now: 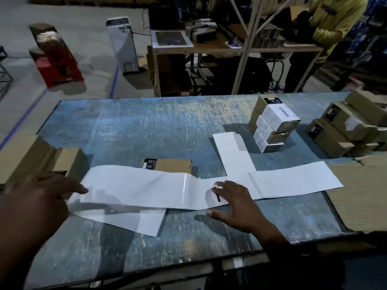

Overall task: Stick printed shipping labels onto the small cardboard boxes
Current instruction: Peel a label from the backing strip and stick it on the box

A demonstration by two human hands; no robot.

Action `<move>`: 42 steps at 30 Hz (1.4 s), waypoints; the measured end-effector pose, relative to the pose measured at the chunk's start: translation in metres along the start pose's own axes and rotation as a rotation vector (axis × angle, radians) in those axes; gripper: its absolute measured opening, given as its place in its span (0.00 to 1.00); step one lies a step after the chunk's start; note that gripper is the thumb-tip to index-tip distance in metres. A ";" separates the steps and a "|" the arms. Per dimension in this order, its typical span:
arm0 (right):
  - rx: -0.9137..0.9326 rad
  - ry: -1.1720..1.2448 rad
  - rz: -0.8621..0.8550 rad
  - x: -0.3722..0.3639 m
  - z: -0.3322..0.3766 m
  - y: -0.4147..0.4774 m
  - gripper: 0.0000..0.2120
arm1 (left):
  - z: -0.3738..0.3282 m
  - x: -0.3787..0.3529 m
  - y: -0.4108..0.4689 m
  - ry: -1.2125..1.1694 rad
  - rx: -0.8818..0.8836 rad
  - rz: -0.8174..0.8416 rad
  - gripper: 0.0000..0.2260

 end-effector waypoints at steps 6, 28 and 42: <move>0.093 0.048 -0.030 -0.013 0.044 0.001 0.22 | -0.183 -0.101 -0.011 -0.218 -0.222 0.134 0.16; -0.119 0.135 0.112 -0.042 0.059 0.019 0.18 | -0.154 -0.213 -0.055 -0.001 0.197 0.335 0.19; -0.363 0.447 -0.193 -0.011 0.043 0.007 0.07 | -0.149 -0.238 -0.035 -0.606 0.580 0.543 0.05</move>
Point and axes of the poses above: each hand's wrist, its own y-axis towards the middle knuckle, its own x-axis out of the back of the hand, z = x × y, the point moved 10 cm from there along y, towards the middle knuckle, and after that the axes turned 9 degrees about -z, right-handed, at the moved point
